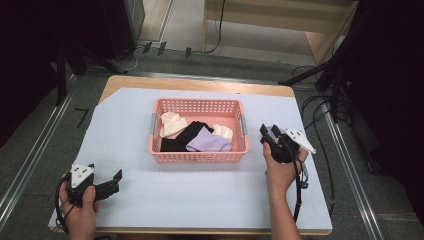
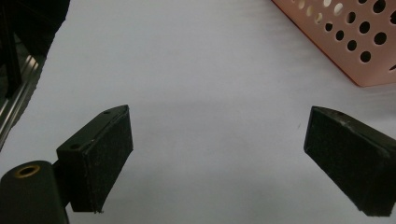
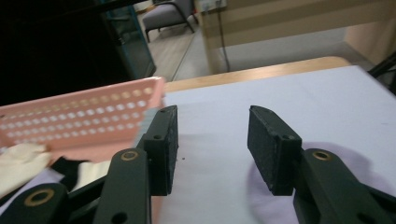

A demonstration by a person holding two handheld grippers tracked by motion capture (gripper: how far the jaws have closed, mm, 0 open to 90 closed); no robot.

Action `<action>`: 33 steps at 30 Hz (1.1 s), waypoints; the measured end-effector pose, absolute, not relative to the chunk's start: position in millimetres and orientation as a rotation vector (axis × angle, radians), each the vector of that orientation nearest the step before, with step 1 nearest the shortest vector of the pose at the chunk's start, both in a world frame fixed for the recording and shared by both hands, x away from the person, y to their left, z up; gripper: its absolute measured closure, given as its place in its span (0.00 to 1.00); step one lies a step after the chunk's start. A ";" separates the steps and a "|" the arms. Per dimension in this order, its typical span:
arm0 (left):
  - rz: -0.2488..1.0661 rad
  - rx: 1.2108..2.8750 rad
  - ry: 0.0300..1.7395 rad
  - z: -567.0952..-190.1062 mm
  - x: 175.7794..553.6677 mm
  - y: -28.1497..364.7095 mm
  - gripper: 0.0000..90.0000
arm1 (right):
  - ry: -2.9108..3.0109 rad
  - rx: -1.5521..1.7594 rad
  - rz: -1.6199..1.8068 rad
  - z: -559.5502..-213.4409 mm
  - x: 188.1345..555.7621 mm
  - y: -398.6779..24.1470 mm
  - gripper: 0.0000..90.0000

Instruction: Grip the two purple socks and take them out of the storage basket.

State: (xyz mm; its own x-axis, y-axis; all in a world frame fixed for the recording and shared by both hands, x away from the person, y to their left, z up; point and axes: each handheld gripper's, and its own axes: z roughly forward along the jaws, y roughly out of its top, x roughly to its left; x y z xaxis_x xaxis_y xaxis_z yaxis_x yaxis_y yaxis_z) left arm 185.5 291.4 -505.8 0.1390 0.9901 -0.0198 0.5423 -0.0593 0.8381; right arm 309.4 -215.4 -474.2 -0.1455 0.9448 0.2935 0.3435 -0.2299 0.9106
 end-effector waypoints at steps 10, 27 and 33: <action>0.785 1.699 1.492 -505.7 185.6 291.4 0.10 | 1.674 1.459 1.401 -464.7 313.4 -157.4 0.65; 0.776 1.700 1.497 -505.7 186.1 292.0 0.10 | 1.964 1.628 1.249 -471.7 338.6 -104.4 0.78; 0.775 1.699 1.496 -505.8 186.3 292.1 0.10 | 2.049 1.708 1.115 -470.6 348.2 -98.2 0.73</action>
